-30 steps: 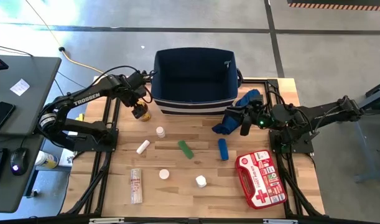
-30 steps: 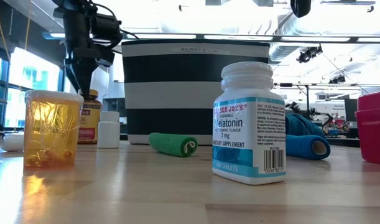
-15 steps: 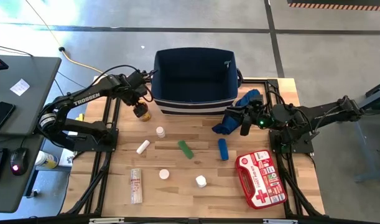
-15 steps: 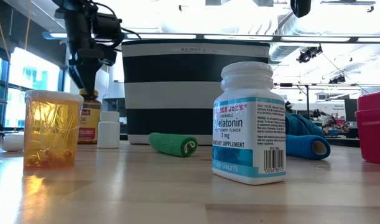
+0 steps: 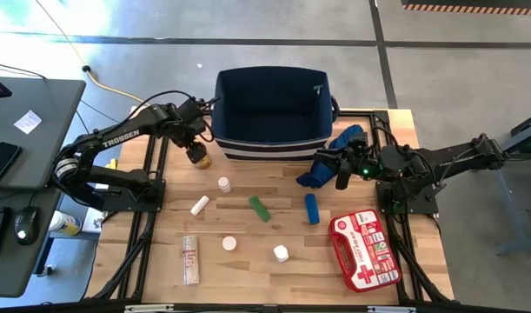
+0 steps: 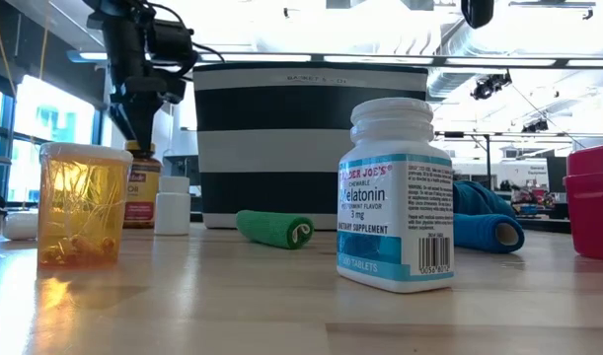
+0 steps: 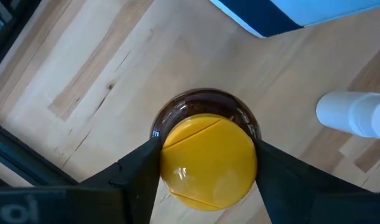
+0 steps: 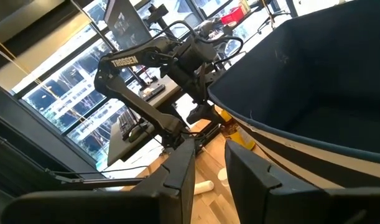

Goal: Pick & place medical supplies in basket/bin
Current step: Put the yellow medicine bottle into the blue bin

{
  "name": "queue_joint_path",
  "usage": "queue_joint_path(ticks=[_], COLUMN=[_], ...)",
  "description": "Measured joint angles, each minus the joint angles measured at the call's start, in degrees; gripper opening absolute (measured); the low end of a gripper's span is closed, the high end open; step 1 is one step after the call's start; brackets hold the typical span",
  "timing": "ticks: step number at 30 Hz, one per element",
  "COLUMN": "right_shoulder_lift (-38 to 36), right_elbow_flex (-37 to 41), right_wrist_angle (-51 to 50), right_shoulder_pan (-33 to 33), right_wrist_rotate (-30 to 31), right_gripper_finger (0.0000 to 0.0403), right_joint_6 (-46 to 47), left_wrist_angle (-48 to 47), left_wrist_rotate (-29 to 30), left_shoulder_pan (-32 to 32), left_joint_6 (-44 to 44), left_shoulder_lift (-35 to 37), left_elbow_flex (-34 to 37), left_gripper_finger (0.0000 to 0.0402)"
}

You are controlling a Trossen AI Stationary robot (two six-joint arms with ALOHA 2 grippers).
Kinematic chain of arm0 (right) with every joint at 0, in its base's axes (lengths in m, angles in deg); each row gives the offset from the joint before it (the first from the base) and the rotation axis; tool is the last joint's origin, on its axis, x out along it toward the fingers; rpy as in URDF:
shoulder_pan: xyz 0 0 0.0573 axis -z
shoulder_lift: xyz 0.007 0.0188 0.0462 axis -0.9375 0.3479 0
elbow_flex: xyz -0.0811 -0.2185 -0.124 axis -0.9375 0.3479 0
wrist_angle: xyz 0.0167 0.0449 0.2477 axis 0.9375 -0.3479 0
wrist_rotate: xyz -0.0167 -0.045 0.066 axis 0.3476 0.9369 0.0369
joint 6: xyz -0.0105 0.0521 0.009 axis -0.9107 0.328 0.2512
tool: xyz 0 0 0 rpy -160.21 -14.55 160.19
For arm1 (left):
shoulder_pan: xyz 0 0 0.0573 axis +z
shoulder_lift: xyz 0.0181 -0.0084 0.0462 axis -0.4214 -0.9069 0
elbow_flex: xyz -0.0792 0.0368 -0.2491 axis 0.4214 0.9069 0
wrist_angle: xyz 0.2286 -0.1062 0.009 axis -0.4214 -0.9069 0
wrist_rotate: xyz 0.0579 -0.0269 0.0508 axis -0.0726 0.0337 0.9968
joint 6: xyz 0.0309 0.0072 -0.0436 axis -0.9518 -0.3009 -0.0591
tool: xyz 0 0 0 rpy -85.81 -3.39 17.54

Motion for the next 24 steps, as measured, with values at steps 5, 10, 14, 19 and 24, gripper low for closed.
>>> queue_joint_path(ticks=[5, 10, 14, 19, 24], right_shoulder_lift=[0.0, 0.0, 0.0, 0.0, 0.0], right_elbow_flex=[0.0, 0.0, 0.0, 0.0, 0.0], right_wrist_angle=[-0.46, -0.57, -0.61, -0.74, -0.72], right_shoulder_pan=[-0.04, -0.04, -0.04, -0.04, -0.04], right_wrist_rotate=[-0.02, -0.02, -0.02, 0.0, 0.0], right_gripper_finger=[0.0081, 0.0081, 0.0081, 0.0081, 0.0081], right_joint_6=[0.17, 0.12, 0.04, -0.05, 0.32], left_wrist_angle=[-2.73, -4.76, -7.97, -15.25, -22.46], left_wrist_rotate=[0.0, 0.0, 0.0, 0.0, 2.81], left_shoulder_pan=[0.0, 0.0, 0.0, 0.0, 0.0], left_joint_6=[0.15, 0.23, 0.36, 0.36, 0.36], left_shoulder_lift=[-0.02, -0.04, -0.04, -0.04, -0.04], left_elbow_flex=[-0.93, -2.77, -5.49, -12.94, -24.32], left_gripper_finger=[0.0258, 0.0246, 0.0246, 0.0246, 0.0246])
